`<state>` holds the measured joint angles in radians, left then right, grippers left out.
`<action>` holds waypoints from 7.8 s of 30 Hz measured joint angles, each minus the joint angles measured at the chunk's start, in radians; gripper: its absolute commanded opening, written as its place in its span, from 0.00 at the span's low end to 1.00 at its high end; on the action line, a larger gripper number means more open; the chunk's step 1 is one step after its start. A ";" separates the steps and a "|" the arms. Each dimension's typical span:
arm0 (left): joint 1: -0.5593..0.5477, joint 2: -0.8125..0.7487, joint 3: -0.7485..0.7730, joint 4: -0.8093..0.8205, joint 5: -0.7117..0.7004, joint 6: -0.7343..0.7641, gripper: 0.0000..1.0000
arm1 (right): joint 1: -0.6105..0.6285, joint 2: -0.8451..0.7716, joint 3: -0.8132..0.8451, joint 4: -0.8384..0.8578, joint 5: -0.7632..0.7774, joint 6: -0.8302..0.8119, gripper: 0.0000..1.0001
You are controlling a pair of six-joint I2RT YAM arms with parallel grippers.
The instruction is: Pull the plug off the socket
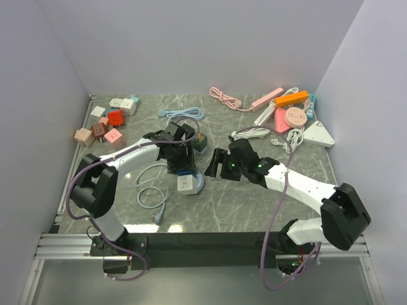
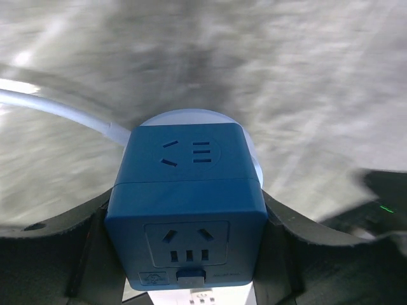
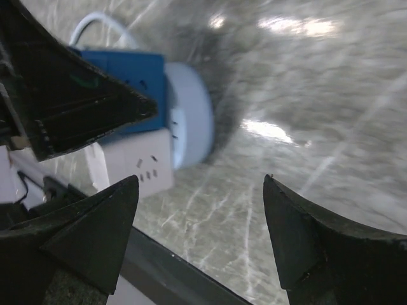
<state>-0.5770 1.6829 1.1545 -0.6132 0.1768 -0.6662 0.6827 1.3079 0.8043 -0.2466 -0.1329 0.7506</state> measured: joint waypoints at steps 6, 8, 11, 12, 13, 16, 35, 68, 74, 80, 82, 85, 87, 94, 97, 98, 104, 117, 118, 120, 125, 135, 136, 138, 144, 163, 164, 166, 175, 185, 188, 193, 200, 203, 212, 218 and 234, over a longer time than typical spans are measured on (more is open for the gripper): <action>0.025 -0.023 -0.035 0.134 0.171 -0.060 0.00 | 0.011 0.090 -0.007 0.091 -0.091 -0.005 0.85; 0.035 -0.029 -0.043 0.169 0.216 -0.068 0.00 | 0.011 0.104 -0.009 0.108 -0.104 -0.005 0.85; 0.050 -0.034 -0.052 0.191 0.258 -0.068 0.00 | 0.010 0.105 -0.011 0.133 -0.108 -0.014 0.81; 0.054 -0.034 -0.055 0.196 0.269 -0.067 0.00 | 0.008 0.105 -0.011 0.136 -0.109 -0.018 0.80; 0.058 -0.034 -0.056 0.200 0.282 -0.065 0.00 | 0.006 0.105 -0.011 0.140 -0.109 -0.021 0.74; 0.063 -0.034 -0.060 0.212 0.321 -0.053 0.00 | -0.007 0.105 -0.012 0.152 -0.117 -0.037 0.63; 0.104 -0.057 -0.097 0.290 0.509 -0.063 0.00 | -0.076 0.207 0.009 0.237 -0.288 -0.081 0.00; 0.971 0.549 0.808 -0.035 0.031 0.081 0.99 | -0.207 0.194 0.045 -0.040 -0.173 -0.121 0.00; 0.970 0.527 0.776 -0.006 0.029 0.067 0.99 | -0.201 0.196 0.069 -0.070 -0.176 -0.121 0.00; 0.967 0.320 0.556 0.035 0.099 0.052 0.99 | -0.199 0.199 0.113 -0.080 -0.186 -0.106 0.00; 0.958 0.228 0.491 0.042 0.151 0.052 0.99 | -0.199 0.206 0.129 -0.080 -0.197 -0.090 0.00; 0.906 0.084 0.395 0.059 0.240 0.062 0.99 | -0.198 0.226 0.149 -0.077 -0.211 -0.066 0.00; 0.829 -0.004 0.323 0.069 0.304 0.092 0.99 | -0.198 0.246 0.164 -0.078 -0.224 -0.051 0.00; 0.441 -0.163 0.016 0.104 0.515 0.150 0.99 | -0.198 0.326 0.242 -0.081 -0.294 -0.002 0.00; 0.339 -0.212 -0.094 0.131 0.541 0.129 0.99 | -0.198 0.331 0.255 -0.084 -0.310 0.011 0.00; 0.315 -0.229 -0.122 0.153 0.549 0.117 0.99 | -0.198 0.332 0.259 -0.083 -0.314 0.014 0.00; 0.233 -0.263 -0.180 0.288 0.569 0.051 0.99 | -0.196 0.332 0.264 -0.083 -0.325 0.019 0.00; 0.015 -0.164 -0.092 0.246 0.298 0.070 0.99 | -0.181 0.333 0.264 -0.123 -0.287 0.013 0.00; 0.013 -0.164 -0.092 0.237 0.275 0.071 0.99 | -0.180 0.333 0.265 -0.119 -0.295 0.014 0.00; 0.011 -0.164 -0.092 0.224 0.236 0.071 0.99 | -0.174 0.333 0.268 -0.112 -0.306 0.015 0.00; 0.011 -0.164 -0.096 0.232 0.224 0.066 1.00 | -0.170 0.333 0.270 -0.105 -0.325 0.015 0.00; -0.023 -0.118 -0.140 0.353 0.336 -0.020 0.25 | -0.171 0.333 0.271 -0.071 -0.358 0.035 0.00; -0.022 -0.118 -0.140 0.351 0.341 -0.031 0.02 | -0.173 0.333 0.272 -0.075 -0.360 0.037 0.00; -0.016 -0.115 -0.135 0.344 0.346 -0.026 0.00 | -0.172 0.333 0.278 -0.078 -0.355 0.034 0.00; 0.020 -0.115 -0.101 0.290 0.366 0.002 0.00 | -0.167 0.333 0.308 -0.100 -0.325 -0.003 0.00; 0.663 -0.046 0.253 0.051 0.445 0.211 0.00 | -0.190 0.291 0.197 -0.198 -0.161 -0.175 0.00; 0.715 -0.007 0.290 0.047 0.423 0.205 0.00 | -0.190 0.279 0.185 -0.203 -0.165 -0.177 0.00; 0.814 0.104 0.379 0.069 0.359 0.184 0.00 | -0.190 0.247 0.154 -0.210 -0.174 -0.178 0.00; 0.991 0.465 0.638 0.066 0.218 0.077 0.66 | -0.352 0.009 0.055 -0.294 -0.167 -0.131 0.00; 0.999 0.384 0.536 0.097 0.236 0.027 0.99 | -0.728 0.123 0.436 -0.414 0.025 -0.015 0.00; 0.998 0.275 0.427 0.103 0.278 0.018 0.99 | -0.804 0.239 0.648 -0.423 0.080 0.037 0.00; 0.966 0.071 0.293 0.126 0.362 0.018 0.99 | -0.887 0.359 0.847 -0.286 0.129 0.148 0.00; 0.886 -0.114 0.165 0.159 0.463 0.019 0.99 | -0.919 0.418 0.828 -0.031 0.072 0.287 0.00; 0.880 -0.114 0.152 0.155 0.483 0.028 0.99 | -0.920 0.500 0.856 0.043 0.051 0.325 0.00; 0.852 -0.114 0.127 0.138 0.509 0.053 0.99 | -0.923 0.768 0.897 0.101 0.026 0.388 0.32; 0.823 -0.114 0.103 0.135 0.512 0.053 0.99 | -0.923 0.810 0.935 0.082 0.021 0.413 0.67; 0.822 -0.123 0.073 0.138 0.507 0.052 1.00 | -0.923 0.497 0.884 -0.370 0.247 0.252 0.89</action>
<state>0.2455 1.5600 1.2278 -0.4751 0.6838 -0.6144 -0.2401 1.8050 1.6882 -0.6163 0.1143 1.0023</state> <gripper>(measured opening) 0.994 0.884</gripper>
